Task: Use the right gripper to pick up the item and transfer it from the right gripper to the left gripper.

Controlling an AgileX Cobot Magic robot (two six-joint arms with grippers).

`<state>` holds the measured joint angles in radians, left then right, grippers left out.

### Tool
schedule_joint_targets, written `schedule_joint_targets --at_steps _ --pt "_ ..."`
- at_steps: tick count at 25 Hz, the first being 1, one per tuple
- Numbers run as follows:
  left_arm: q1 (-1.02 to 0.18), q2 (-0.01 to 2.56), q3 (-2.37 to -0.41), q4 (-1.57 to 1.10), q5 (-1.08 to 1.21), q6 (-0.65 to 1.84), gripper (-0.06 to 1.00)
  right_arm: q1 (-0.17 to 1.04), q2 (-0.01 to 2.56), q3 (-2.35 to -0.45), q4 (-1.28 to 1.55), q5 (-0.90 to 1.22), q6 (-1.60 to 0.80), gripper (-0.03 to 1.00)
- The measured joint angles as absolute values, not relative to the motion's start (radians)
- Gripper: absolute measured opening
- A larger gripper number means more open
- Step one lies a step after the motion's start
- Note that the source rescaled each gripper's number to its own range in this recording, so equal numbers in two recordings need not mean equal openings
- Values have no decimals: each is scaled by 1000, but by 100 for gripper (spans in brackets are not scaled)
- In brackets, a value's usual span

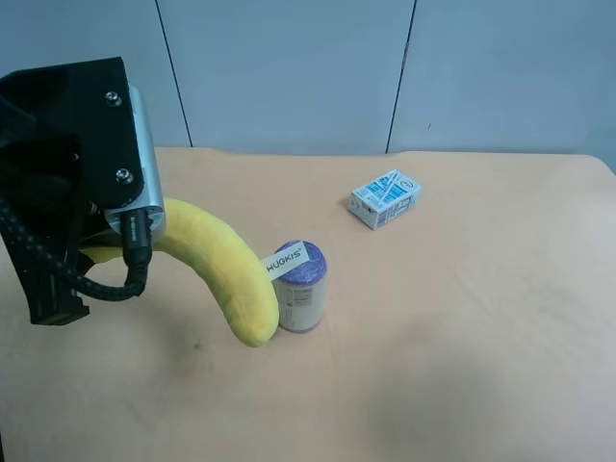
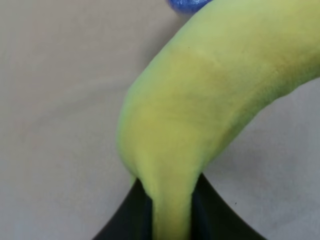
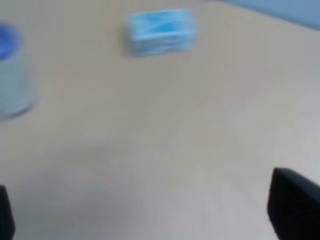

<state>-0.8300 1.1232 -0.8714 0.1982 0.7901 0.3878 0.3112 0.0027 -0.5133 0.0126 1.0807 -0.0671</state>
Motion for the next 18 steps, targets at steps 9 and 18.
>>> schedule_joint_targets --at_steps 9,18 --pt "-830 1123 -871 198 790 372 0 54 -3 -513 13 1079 -67 100" --pt "-830 1123 -871 198 762 372 0 53 -3 -513 14 1079 -67 100"
